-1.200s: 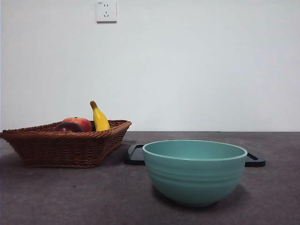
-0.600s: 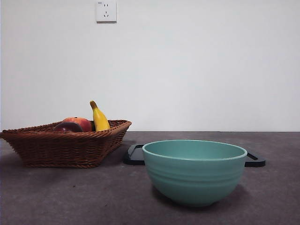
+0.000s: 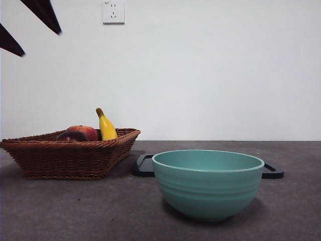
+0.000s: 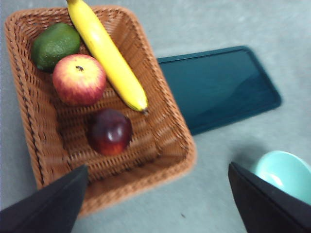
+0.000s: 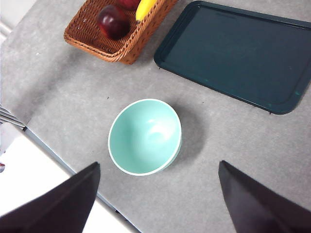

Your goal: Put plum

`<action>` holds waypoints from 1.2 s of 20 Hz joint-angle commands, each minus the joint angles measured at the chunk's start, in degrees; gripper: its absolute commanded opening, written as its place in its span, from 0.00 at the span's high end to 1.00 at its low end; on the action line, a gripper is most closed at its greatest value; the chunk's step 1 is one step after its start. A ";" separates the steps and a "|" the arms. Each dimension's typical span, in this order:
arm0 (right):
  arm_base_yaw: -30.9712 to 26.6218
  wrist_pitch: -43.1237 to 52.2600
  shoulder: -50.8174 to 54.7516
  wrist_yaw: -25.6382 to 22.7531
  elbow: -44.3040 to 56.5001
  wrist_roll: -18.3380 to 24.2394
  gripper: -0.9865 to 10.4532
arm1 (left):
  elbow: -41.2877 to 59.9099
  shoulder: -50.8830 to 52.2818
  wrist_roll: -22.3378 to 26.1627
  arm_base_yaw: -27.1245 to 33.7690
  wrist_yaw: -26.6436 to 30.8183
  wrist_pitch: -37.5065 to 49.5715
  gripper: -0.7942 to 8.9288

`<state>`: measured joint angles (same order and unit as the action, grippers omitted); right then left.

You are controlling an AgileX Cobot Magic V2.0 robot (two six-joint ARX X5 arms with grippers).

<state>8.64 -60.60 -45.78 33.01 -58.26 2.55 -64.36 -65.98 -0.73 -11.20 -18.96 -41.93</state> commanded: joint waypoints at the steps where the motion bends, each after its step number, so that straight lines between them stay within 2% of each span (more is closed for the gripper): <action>1: 0.24 0.55 -0.22 0.15 -1.11 -0.44 0.57 | -3.65 -5.95 1.64 -1.42 2.58 0.50 0.44; 5: 0.24 0.55 -0.22 0.15 -1.11 -0.61 0.57 | -6.45 -15.30 3.30 -3.34 5.57 2.40 0.44; 9: 0.24 0.52 -0.22 0.15 -1.11 -0.63 0.57 | -6.47 -22.27 3.56 -4.09 6.12 6.71 0.44; 13: 0.24 0.52 -0.22 0.15 -1.11 -0.63 0.57 | -6.47 -27.69 5.25 -4.70 10.01 8.90 0.44; 24: 0.24 0.55 -0.24 0.11 -1.11 -0.63 0.57 | -6.47 -36.24 5.90 -4.68 10.08 12.20 0.44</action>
<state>8.64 -60.60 -45.78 32.99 -58.26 2.52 -69.38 -100.68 4.23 -15.64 -9.04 -30.15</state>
